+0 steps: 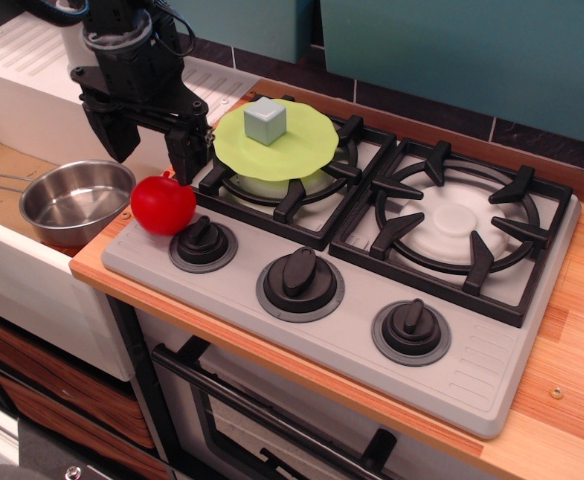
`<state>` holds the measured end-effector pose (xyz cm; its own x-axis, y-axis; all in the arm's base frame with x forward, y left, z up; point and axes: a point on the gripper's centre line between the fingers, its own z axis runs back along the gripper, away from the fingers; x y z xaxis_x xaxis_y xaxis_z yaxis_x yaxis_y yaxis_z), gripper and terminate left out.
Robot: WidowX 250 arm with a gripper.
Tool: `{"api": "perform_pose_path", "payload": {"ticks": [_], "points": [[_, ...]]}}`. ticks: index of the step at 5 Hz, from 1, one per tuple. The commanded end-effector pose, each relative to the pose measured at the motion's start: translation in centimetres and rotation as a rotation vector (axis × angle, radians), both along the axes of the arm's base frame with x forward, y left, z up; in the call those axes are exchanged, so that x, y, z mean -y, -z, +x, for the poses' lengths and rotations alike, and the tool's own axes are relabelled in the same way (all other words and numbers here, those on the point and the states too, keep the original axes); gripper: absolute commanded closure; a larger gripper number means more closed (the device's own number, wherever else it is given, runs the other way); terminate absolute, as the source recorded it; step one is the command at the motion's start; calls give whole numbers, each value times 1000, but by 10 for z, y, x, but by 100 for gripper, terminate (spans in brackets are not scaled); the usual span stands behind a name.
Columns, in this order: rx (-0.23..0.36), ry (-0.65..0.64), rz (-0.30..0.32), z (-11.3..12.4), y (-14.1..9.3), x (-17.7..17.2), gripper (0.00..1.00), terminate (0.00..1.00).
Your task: Put cube on plate and smalltomato in pot or pan in sink
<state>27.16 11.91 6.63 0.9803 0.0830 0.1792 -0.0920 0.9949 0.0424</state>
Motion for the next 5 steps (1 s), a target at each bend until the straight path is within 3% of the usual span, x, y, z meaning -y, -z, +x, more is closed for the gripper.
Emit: {"api": "perform_pose_path", "payload": {"ticks": [1,5], "points": [[15,-41,-5,5,1,0,0,0],[-3,-66,-55,3,24,-1,0,0]]}}
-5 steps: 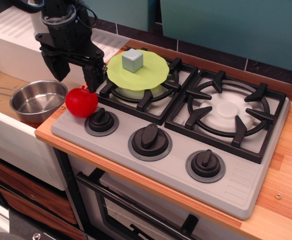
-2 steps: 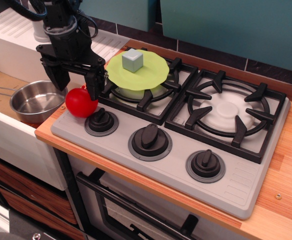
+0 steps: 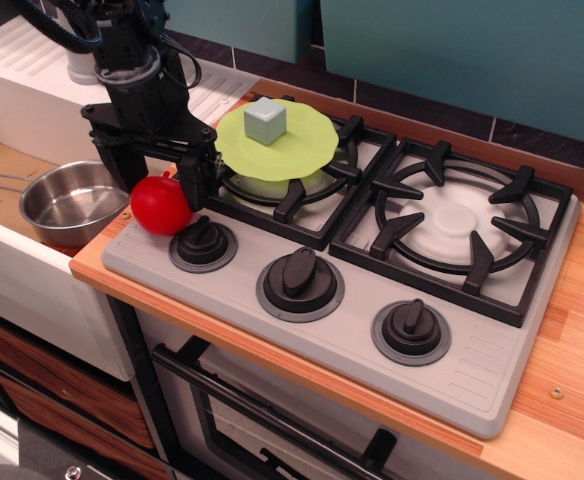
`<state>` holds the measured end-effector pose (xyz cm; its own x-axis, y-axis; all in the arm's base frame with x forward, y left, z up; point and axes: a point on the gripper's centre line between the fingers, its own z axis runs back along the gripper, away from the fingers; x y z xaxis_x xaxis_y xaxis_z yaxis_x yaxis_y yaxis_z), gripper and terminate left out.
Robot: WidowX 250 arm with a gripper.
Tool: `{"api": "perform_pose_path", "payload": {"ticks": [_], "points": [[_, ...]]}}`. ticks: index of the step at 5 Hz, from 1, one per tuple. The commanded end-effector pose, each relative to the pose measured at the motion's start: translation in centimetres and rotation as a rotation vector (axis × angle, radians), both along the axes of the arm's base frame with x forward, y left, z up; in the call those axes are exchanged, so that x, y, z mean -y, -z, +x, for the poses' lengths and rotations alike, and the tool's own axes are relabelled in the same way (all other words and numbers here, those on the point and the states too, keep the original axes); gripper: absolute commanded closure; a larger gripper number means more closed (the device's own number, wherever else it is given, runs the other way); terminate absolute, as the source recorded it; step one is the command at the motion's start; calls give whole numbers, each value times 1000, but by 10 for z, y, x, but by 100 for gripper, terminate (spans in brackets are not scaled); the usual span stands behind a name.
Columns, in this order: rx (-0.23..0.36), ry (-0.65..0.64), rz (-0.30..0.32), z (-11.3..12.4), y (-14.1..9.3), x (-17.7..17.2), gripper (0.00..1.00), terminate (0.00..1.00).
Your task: Put cube on plate and smalltomato in pot or pan in sink
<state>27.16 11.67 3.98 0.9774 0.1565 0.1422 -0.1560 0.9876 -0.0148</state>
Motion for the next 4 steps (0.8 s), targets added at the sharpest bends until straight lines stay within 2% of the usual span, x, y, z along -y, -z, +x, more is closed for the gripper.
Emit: {"api": "perform_pose_path", "payload": {"ticks": [1,3,4], "points": [[24,-6,2,-1,2,-3,0,0],[22,-17,-8,-8,6,0,0,0],[7,-30,-19,-8,5,3,100,0]]}}
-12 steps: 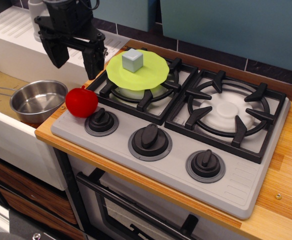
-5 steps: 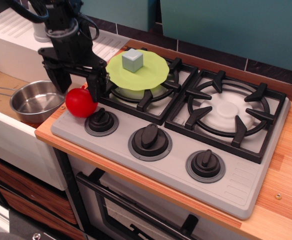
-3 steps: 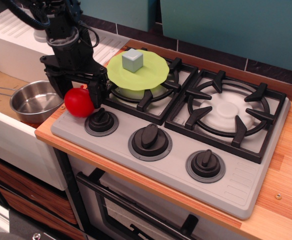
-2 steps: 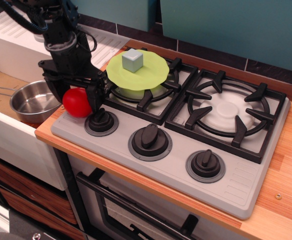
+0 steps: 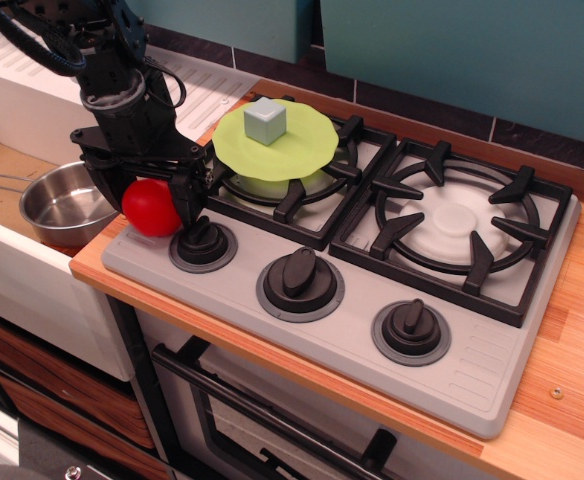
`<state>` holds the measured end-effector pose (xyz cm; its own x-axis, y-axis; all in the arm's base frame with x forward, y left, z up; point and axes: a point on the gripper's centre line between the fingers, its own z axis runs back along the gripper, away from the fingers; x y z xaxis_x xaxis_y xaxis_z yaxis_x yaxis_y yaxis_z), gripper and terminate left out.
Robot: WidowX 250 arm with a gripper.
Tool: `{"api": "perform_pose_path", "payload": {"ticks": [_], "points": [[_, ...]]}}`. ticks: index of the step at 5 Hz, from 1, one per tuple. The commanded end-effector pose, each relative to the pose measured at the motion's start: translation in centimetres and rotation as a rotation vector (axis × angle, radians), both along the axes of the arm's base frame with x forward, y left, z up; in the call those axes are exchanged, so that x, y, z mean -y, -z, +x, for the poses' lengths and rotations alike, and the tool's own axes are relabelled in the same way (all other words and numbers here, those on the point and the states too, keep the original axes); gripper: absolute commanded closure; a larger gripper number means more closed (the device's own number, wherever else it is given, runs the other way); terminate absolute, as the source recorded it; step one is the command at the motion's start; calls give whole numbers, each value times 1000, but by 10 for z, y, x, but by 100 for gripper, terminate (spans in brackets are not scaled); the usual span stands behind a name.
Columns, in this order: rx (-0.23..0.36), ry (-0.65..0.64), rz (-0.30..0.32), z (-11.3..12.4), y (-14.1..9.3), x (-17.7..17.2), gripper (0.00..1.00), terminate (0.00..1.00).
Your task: Put cube on plate and smalltomato in pot or pan in sink
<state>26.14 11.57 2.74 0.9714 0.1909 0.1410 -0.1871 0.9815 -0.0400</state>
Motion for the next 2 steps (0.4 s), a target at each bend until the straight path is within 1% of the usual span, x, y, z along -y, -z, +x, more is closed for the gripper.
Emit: {"api": "perform_pose_path", "payload": {"ticks": [1,2], "points": [[-8,16,13,1,-15,2,100,0],[-14,38,35,0,-30,-2,100,0]]}}
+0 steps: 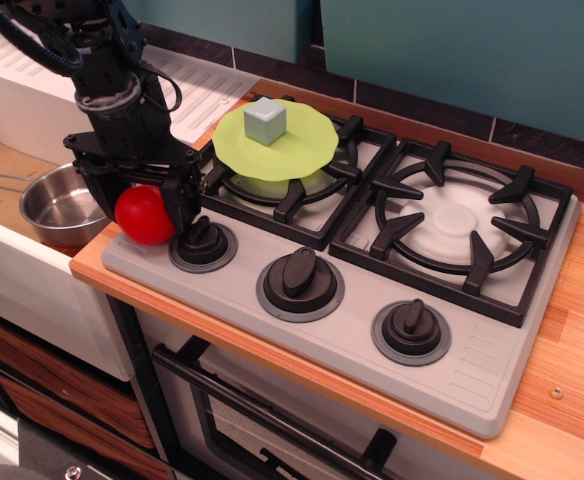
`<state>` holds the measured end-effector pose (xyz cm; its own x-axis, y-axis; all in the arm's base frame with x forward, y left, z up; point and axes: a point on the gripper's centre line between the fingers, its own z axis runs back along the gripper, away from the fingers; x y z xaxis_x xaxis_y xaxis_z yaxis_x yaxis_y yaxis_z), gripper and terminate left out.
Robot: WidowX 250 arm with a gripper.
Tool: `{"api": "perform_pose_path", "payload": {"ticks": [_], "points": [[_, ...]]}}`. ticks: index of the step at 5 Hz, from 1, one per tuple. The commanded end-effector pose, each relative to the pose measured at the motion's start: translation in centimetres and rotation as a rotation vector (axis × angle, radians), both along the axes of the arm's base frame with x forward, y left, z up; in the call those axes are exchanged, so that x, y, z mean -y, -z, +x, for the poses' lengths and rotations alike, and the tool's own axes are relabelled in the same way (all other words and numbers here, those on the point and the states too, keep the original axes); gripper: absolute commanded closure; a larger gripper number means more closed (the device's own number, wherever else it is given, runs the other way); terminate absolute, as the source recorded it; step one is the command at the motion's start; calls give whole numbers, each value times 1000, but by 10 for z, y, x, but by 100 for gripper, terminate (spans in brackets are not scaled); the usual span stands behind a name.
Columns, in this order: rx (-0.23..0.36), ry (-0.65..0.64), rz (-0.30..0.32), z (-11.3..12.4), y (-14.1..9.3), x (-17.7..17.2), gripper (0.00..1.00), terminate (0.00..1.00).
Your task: Put cube on plate and smalltomato in pot or pan in sink
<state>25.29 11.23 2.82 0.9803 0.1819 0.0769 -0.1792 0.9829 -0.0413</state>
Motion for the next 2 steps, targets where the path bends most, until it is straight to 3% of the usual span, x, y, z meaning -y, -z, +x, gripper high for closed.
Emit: {"api": "perform_pose_path", "payload": {"ticks": [1,2], "points": [[39,68,75,8,-50,-14,100,0],[53,120,94,15,-62,-26,100,0]]}}
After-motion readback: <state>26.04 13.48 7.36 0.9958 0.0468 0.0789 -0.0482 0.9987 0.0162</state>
